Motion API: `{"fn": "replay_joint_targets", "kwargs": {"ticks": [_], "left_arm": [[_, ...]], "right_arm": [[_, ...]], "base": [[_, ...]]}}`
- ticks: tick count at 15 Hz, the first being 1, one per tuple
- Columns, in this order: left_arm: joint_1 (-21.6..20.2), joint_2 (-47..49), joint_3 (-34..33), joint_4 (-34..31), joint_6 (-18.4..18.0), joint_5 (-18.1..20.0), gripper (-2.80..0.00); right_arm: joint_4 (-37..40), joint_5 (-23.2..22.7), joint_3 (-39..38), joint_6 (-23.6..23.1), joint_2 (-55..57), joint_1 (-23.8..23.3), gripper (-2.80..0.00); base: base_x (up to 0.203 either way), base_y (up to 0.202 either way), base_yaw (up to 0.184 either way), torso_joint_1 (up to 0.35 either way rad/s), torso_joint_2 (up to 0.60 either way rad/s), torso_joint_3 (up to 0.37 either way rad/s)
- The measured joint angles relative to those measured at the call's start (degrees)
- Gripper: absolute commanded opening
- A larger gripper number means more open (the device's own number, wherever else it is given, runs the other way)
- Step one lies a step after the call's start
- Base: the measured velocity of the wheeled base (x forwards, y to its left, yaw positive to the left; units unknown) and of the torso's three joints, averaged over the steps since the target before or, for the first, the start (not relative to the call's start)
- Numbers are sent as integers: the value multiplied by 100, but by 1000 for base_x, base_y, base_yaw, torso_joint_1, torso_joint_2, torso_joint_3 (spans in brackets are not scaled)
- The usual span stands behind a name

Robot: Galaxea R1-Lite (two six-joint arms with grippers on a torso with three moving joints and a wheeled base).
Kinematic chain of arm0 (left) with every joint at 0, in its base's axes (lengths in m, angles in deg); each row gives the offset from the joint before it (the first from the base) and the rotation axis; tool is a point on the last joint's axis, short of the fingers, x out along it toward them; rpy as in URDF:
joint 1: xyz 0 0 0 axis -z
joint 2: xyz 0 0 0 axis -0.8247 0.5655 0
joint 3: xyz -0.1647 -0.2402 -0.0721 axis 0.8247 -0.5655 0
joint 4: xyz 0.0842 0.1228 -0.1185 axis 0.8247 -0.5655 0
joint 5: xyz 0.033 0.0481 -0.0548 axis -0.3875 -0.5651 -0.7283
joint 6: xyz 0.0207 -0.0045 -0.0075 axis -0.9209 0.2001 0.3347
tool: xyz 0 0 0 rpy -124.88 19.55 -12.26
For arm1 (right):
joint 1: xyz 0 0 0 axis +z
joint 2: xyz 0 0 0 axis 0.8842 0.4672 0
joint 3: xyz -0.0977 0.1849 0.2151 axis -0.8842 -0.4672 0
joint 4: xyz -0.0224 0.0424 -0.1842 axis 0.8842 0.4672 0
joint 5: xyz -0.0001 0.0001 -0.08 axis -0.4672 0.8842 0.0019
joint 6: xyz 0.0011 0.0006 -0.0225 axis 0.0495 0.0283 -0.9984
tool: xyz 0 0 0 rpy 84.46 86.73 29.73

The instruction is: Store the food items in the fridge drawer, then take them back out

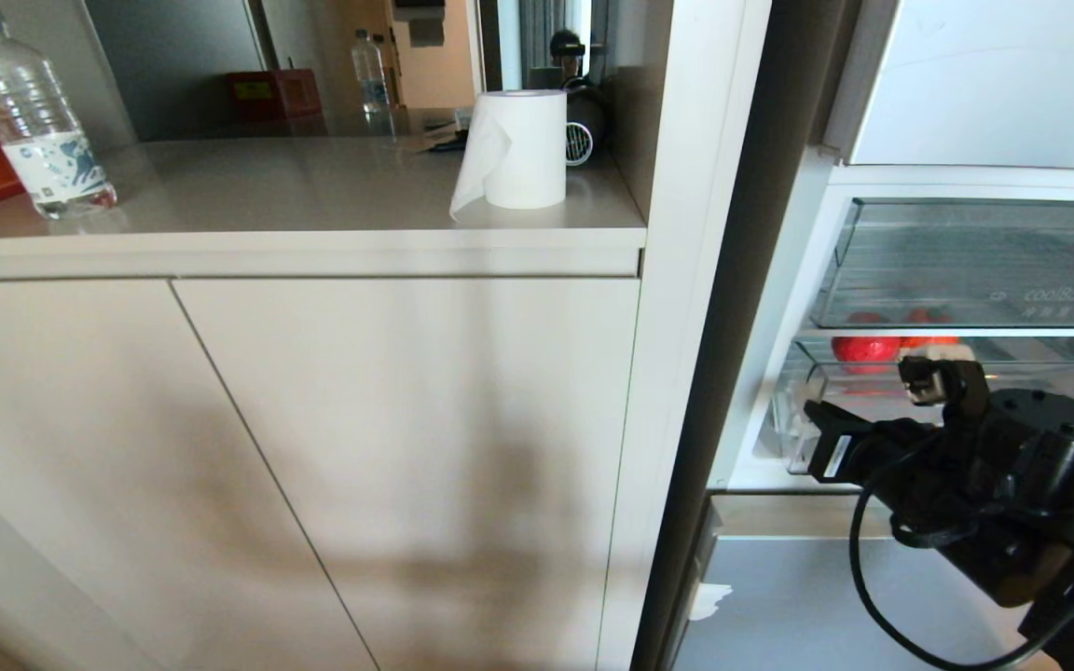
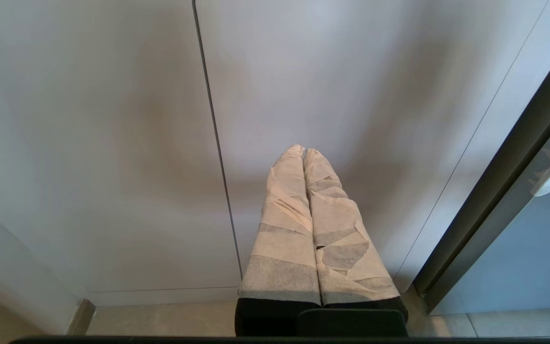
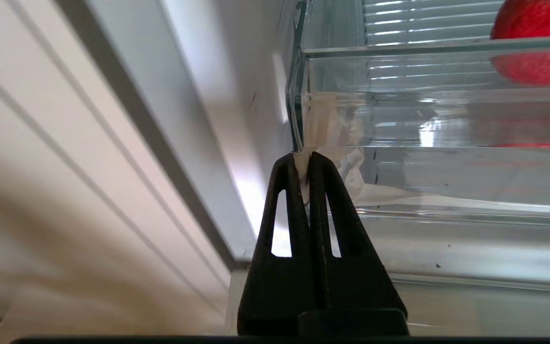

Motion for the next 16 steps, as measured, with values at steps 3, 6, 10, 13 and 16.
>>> {"fn": "replay_joint_targets", "kwargs": {"ticks": [3,6,10,13,16], "left_arm": [[3,-2,0,2,-2,0,-280],[2,0,0,0,1,0,-280],[0,0,0,0,2,0,-280],[0,0,0,0,0,0,-280],[5,0,0,2,-1,0,-280]], "right_arm": [[12,20,-534,105,-443,164,-280],[19,44,-1197,126,-989,381,-280],[67,89,-1919,129,-1719,516,0],[500,157,-2095,103,-2461,516,0],[1598,180,-1946,-42,-3639,517,0]], "base": [[0,0,0,0,0,0],[0,0,0,0,0,0],[0,0,0,0,0,0],[0,0,0,0,0,0],[0,0,0,0,0,0]]}}
